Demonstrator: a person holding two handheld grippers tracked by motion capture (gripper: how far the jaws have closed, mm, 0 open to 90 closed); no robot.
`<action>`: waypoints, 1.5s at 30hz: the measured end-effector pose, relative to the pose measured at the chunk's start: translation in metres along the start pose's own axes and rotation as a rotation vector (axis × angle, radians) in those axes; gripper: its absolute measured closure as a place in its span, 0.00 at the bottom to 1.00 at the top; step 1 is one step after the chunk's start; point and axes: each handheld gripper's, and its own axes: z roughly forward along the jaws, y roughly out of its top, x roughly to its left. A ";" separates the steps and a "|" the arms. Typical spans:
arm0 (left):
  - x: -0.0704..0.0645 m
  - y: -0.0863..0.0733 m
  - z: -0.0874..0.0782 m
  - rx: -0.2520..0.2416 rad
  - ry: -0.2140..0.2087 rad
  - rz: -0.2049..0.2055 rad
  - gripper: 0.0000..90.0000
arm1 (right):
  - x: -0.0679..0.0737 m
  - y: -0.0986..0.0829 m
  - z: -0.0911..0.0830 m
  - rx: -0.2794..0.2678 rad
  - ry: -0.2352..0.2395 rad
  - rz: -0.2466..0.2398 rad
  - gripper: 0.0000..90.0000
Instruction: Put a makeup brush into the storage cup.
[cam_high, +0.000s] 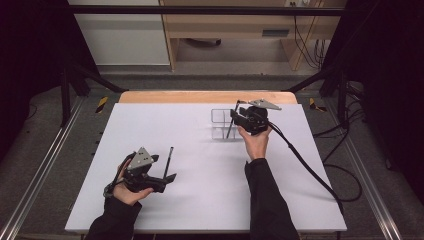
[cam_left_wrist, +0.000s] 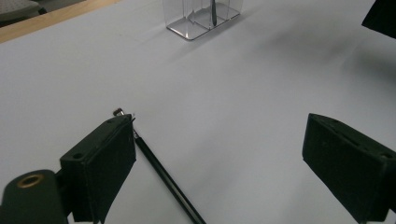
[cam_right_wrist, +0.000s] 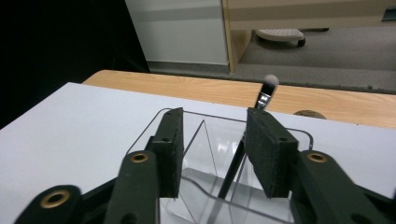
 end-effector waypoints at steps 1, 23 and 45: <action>0.000 0.000 0.000 0.000 0.000 -0.001 0.10 | 0.000 0.000 -0.003 -0.005 0.003 -0.005 0.60; 0.002 0.000 -0.001 -0.005 0.009 -0.024 0.10 | 0.008 -0.026 -0.073 0.001 0.141 -0.084 0.18; 0.006 0.000 -0.003 -0.010 0.029 -0.050 0.09 | -0.001 -0.064 -0.121 0.030 0.193 -0.117 0.11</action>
